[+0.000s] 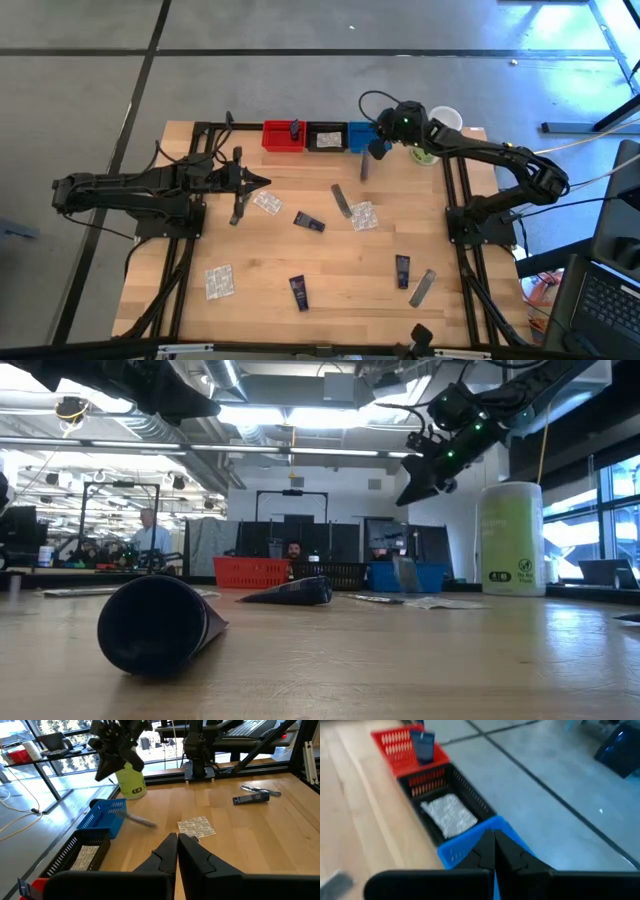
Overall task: Pick & Place Travel size toiletries
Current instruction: Put the black comb into the blue bin
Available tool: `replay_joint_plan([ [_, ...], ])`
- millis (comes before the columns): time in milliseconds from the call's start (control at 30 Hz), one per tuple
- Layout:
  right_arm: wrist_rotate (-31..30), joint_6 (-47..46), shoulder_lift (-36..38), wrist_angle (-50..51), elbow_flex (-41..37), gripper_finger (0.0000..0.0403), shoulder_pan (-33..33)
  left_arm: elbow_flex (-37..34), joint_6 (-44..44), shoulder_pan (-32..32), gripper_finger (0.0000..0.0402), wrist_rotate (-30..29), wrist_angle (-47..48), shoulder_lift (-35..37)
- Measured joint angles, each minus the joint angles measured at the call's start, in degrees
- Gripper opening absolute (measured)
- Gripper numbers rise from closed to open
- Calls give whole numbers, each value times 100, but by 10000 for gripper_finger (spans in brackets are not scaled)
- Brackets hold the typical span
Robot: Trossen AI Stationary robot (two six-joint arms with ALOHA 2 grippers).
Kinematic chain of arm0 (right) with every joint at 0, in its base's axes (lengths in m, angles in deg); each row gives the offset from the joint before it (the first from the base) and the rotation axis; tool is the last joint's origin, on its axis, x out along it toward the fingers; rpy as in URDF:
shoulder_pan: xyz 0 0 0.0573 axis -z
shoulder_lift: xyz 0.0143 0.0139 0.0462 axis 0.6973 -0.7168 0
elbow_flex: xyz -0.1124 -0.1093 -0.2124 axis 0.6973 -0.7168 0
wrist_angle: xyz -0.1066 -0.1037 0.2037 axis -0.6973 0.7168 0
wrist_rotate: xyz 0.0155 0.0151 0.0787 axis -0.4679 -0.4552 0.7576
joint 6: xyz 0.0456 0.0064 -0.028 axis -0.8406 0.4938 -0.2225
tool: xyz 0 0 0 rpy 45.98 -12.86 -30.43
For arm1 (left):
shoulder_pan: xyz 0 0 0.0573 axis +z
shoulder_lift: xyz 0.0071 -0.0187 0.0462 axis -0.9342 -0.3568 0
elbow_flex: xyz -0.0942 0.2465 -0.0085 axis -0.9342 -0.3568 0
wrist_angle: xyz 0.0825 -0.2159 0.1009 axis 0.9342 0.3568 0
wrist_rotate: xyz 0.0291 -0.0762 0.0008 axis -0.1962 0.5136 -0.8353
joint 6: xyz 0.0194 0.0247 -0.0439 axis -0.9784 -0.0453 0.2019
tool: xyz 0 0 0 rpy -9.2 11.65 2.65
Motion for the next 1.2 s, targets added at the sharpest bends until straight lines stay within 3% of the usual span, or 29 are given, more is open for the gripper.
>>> replay_joint_plan([
  [300, 274, -169, 0, -47, 0, 0, 92, 0, -2, 0, 8, -1, 0, 0],
  [500, 859, -127, 0, 206, 0, 0, -266, 0, -2, 0, 11, -1, 0, 0],
  [767, 1061, 170, 0, 1687, 0, 6, -773, 0, 45, 0, 9, -1, -35, 0],
  [1200, 1057, -599, 0, 3621, 0, 60, -1339, -2, -151, 0, 11, -3, -174, 0],
])
